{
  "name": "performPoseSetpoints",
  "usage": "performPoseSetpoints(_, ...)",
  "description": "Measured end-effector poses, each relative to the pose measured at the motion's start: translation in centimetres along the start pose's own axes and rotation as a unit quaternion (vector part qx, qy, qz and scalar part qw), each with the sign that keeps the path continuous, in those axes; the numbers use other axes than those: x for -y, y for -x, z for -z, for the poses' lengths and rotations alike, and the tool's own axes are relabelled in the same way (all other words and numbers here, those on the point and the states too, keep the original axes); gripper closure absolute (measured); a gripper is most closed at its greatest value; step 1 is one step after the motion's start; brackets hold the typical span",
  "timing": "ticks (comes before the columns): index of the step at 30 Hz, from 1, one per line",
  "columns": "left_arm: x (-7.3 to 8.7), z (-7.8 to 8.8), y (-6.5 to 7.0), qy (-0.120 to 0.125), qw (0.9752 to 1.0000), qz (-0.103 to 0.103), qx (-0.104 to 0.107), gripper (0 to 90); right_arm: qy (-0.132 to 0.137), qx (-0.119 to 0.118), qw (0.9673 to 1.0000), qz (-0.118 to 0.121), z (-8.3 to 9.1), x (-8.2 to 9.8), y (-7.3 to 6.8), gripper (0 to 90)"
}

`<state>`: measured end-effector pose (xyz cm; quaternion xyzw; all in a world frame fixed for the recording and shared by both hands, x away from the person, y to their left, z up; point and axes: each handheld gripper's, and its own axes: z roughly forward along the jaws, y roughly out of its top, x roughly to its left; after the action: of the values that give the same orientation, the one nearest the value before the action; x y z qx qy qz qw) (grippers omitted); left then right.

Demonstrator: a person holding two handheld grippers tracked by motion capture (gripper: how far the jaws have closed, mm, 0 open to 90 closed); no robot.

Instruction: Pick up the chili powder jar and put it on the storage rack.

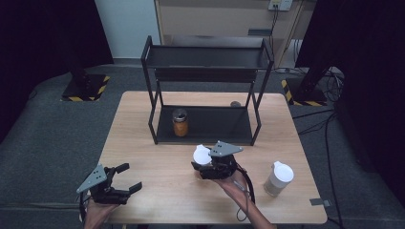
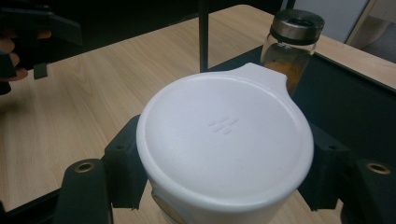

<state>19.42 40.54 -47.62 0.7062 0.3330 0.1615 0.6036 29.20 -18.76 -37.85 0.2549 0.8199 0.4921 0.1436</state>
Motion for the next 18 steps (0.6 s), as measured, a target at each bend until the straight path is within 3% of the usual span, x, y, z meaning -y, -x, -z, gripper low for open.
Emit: performPoseSetpoints(18,0.0,0.0,-0.1,0.001,1.0,0.001,0.002,4.0,0.019,0.028,0.9994,0.009,-0.4,-4.8,3.0,30.8)
